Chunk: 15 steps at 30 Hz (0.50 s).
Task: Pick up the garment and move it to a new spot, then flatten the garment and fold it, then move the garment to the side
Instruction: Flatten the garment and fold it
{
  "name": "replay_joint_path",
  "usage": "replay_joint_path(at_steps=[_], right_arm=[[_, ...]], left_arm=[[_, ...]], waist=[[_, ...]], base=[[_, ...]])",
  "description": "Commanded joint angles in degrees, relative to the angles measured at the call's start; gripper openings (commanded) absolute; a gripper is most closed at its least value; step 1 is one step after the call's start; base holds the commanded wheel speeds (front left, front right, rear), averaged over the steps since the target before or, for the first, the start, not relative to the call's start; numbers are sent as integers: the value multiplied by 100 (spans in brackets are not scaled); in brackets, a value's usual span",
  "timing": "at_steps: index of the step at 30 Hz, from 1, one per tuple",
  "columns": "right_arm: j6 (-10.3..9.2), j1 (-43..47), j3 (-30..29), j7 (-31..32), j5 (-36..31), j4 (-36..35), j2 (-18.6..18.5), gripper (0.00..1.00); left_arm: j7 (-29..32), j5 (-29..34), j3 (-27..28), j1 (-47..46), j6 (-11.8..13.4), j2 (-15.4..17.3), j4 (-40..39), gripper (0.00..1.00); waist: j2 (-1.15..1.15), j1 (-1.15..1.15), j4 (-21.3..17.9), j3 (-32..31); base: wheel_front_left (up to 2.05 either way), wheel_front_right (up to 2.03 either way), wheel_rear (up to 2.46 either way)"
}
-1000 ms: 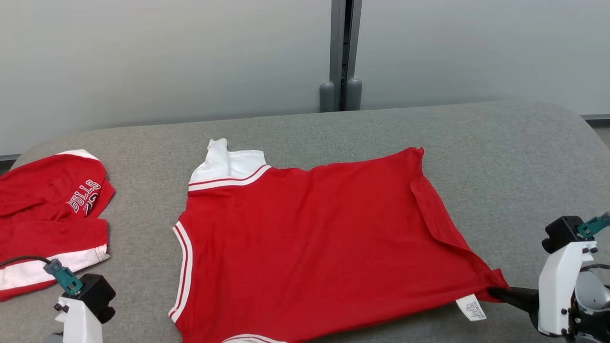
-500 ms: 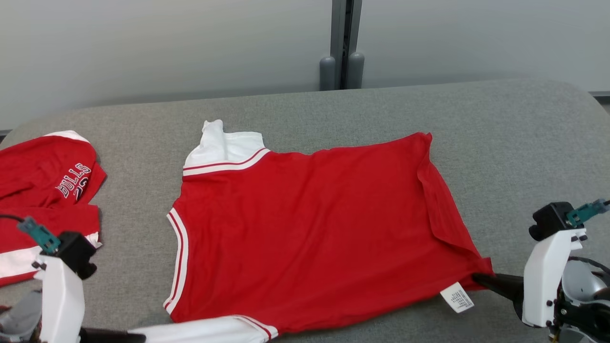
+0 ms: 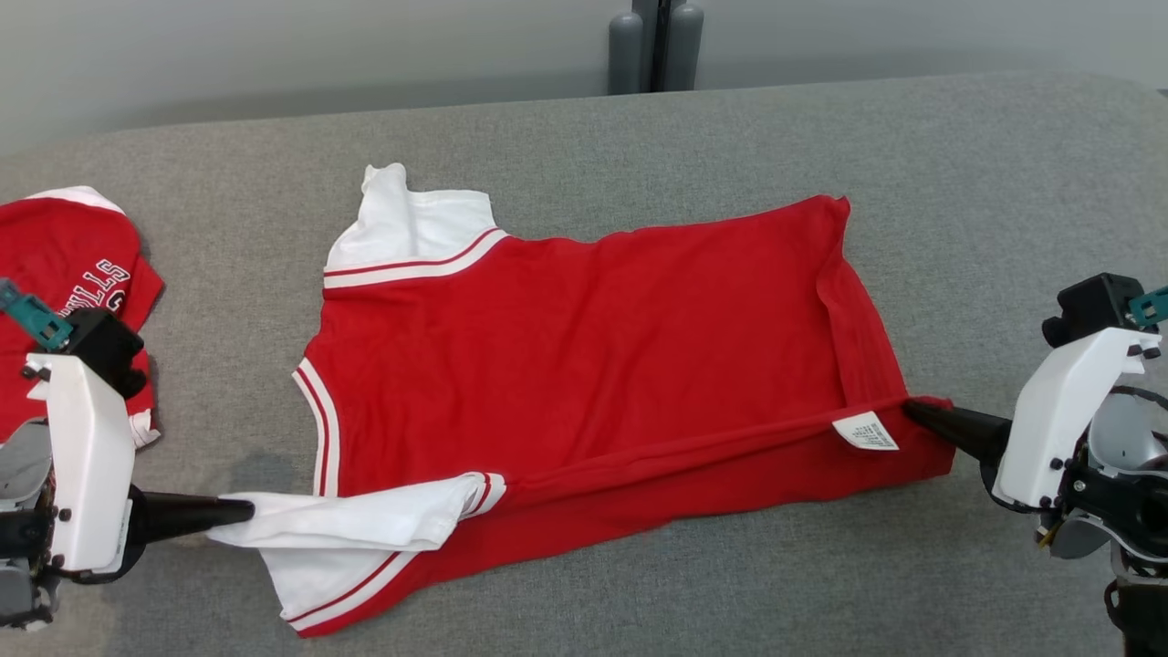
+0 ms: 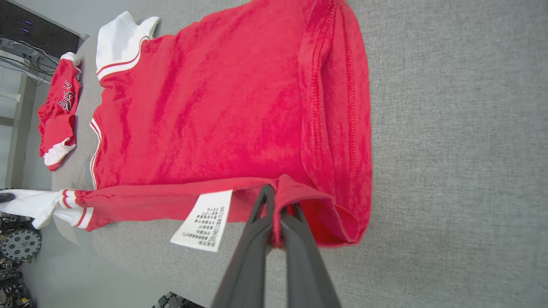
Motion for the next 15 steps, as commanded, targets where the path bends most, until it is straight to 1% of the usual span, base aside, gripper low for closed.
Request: replay_joint_path(at_steps=[1,8,15], right_arm=[[1,-86,-127,37,-83,32,64,0],[1,-260,-395,16,-291,97,306,0],[1,-392,-342,-107,-470,201,429,0]], left_arm=[[15,48,41,-121,-52,-68,125,0],[-112,255,122,-316,-229,-373,573,0],[-167,362,217,-497,-299,-690,984,0]], waist=[[0,0,-1,92],[0,0,-20,328],[0,0,-67,535]], base=[[0,0,0],[0,0,0],[0,0,0]])
